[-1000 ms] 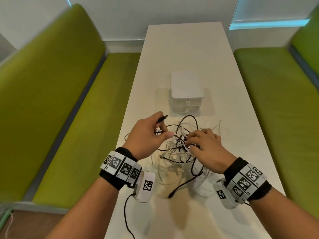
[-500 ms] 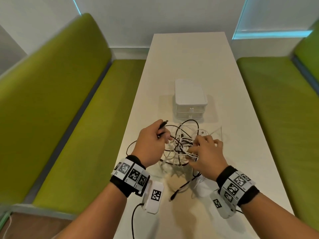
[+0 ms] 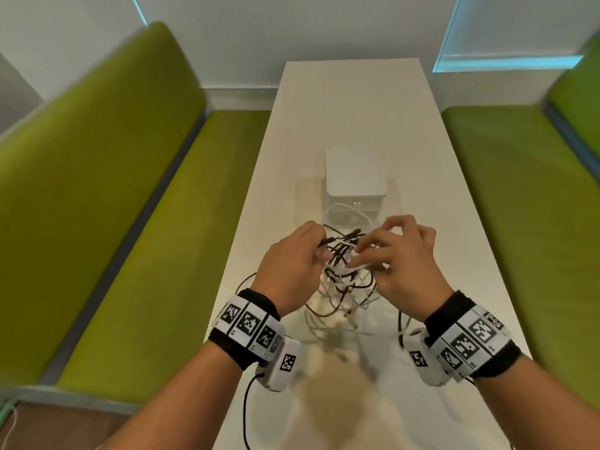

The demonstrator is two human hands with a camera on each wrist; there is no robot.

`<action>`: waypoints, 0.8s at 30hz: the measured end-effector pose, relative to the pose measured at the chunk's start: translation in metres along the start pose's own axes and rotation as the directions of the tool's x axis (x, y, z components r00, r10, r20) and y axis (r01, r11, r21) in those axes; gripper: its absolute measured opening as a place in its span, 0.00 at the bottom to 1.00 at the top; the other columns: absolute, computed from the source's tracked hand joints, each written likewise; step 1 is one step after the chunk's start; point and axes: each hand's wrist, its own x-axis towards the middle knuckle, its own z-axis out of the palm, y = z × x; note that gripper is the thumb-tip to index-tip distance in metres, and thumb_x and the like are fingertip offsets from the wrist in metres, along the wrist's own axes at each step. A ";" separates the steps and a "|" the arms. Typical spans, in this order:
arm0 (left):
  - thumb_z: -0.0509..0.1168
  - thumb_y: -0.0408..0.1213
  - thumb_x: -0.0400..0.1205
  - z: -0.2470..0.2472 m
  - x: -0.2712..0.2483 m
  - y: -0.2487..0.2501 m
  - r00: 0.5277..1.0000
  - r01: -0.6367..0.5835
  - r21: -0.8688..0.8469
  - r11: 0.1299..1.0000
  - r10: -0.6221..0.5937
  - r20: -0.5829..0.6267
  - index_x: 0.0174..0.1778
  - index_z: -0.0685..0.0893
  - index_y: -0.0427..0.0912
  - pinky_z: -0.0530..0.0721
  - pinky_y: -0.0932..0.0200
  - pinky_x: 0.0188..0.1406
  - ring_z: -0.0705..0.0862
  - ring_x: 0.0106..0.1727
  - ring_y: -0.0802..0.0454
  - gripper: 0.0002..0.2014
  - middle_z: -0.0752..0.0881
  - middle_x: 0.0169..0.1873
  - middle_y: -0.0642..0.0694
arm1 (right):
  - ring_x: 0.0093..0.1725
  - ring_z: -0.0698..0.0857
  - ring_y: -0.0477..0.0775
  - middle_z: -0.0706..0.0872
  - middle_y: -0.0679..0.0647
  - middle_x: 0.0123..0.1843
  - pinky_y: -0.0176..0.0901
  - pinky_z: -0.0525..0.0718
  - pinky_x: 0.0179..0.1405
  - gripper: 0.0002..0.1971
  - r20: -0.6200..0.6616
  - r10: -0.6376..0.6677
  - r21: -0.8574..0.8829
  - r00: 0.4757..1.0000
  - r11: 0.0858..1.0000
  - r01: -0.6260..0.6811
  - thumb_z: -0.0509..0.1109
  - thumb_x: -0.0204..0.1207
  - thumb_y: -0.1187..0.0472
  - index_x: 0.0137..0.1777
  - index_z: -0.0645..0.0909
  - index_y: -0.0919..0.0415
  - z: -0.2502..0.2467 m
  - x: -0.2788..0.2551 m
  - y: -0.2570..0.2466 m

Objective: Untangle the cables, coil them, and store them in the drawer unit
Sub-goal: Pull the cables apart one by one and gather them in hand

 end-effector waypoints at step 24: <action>0.70 0.38 0.79 0.006 -0.001 -0.004 0.984 0.163 -0.178 0.971 -0.173 -0.046 0.29 0.69 0.51 0.81 0.46 0.40 0.79 0.35 0.50 0.17 0.81 0.29 0.52 | 0.51 0.79 0.54 0.86 0.39 0.59 0.49 0.69 0.47 0.18 0.124 0.001 -0.199 0.992 0.980 0.024 0.82 0.69 0.58 0.56 0.85 0.44 0.018 -0.022 -0.005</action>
